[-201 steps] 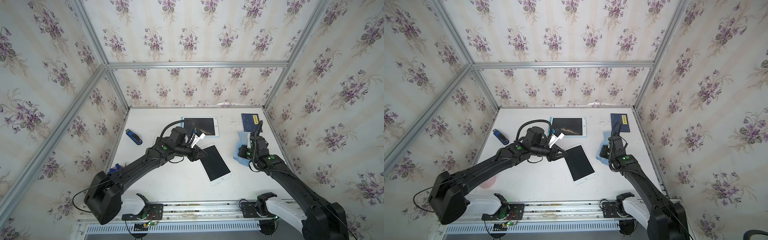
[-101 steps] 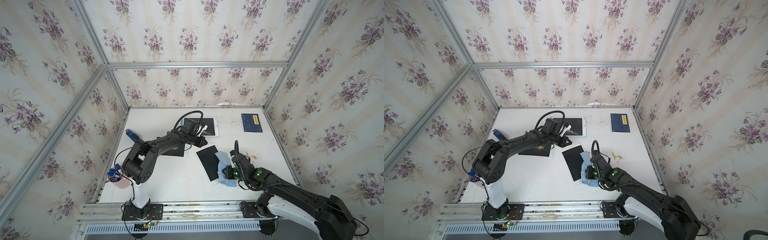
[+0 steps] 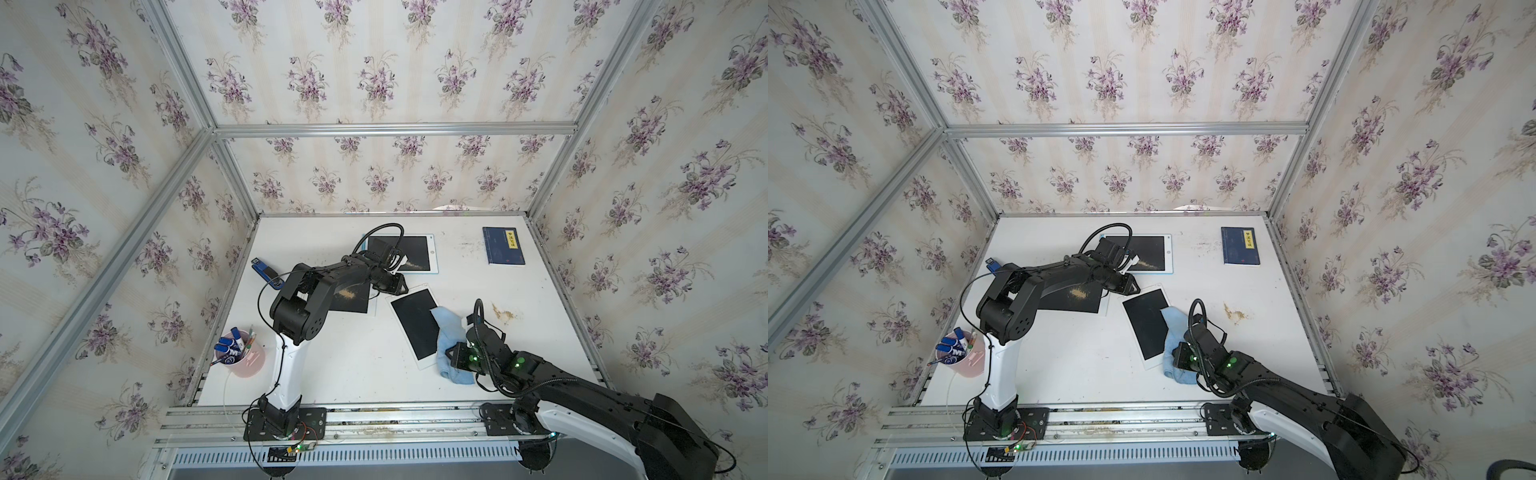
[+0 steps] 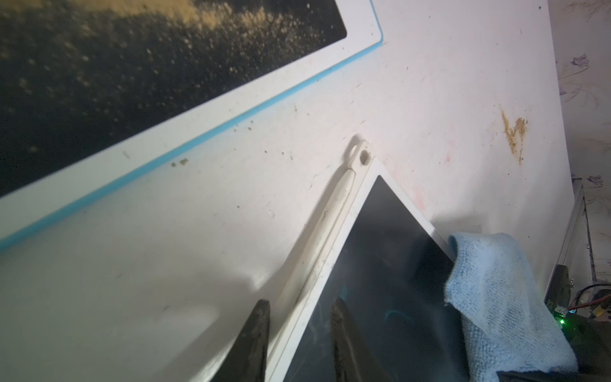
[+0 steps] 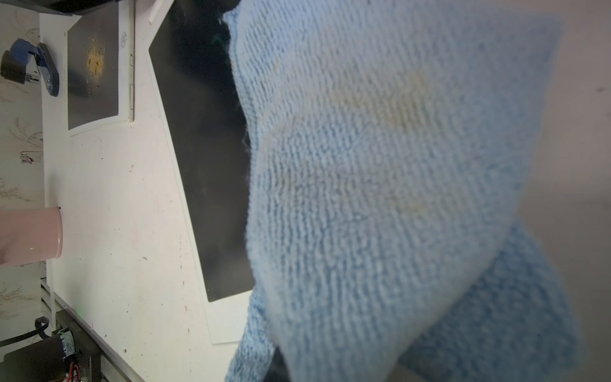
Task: Wipe the drawing tablet
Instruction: Adjust the drawing tablet at the center of the board.
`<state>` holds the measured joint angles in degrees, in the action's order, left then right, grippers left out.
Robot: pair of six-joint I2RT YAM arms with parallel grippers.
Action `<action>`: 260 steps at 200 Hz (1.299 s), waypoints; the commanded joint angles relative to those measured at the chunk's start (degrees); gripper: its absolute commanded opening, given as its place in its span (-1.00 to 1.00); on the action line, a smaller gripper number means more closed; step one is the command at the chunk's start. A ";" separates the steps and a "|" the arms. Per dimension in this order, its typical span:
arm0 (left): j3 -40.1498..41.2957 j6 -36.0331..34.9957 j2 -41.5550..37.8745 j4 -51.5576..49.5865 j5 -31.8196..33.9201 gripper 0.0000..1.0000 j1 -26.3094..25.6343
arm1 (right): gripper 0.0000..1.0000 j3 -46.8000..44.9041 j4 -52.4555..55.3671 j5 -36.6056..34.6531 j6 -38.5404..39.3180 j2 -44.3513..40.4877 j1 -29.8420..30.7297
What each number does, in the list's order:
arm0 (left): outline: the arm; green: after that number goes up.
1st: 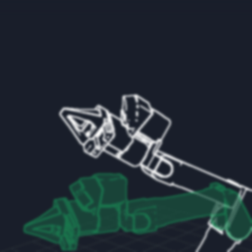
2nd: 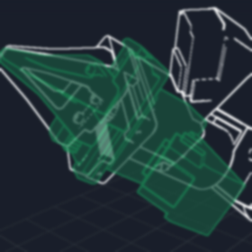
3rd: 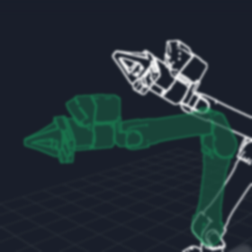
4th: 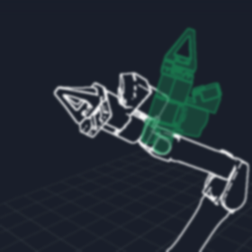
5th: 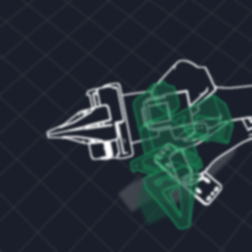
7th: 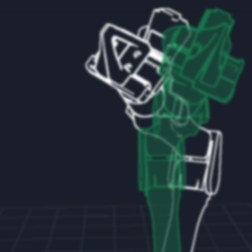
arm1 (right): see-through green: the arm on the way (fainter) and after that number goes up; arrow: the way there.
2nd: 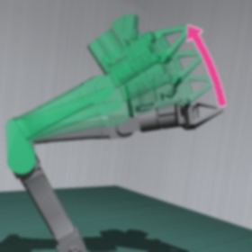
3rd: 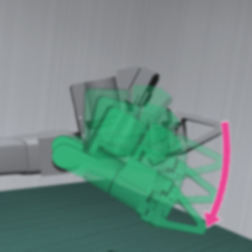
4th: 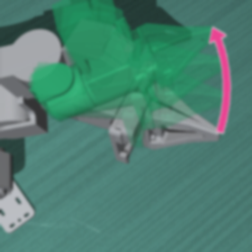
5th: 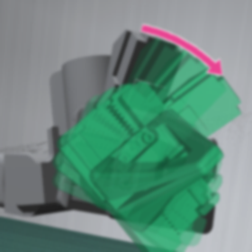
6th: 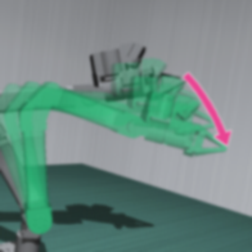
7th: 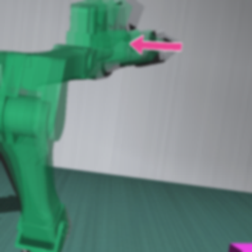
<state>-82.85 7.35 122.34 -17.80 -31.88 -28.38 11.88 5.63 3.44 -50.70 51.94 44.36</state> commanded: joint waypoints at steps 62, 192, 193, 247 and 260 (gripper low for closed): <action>5.03 -0.91 -2.40 -2.93 -5.21 -0.48 -0.95 | -1.00 6.06 13.26 -10.08 0.17 -0.60 -2.94; 28.12 5.76 -21.58 2.56 -7.21 -0.49 -6.27 | -1.00 10.73 4.12 -4.92 8.90 12.86 -10.08; 28.28 5.80 -21.78 2.58 -7.18 -0.49 -6.30 | -1.00 10.76 3.99 -4.93 8.88 13.02 -10.08; 36.58 7.11 -28.21 3.71 -5.69 -0.49 -6.45 | -1.00 17.86 -2.14 -6.41 13.42 23.15 -13.82; 38.15 7.62 -28.52 4.68 -5.77 -0.49 -6.55 | -1.00 19.97 -4.18 -4.77 15.08 26.03 -16.78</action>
<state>-46.76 14.02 94.50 -15.31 -37.98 -34.79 29.04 6.68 -1.93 -39.11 74.32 30.79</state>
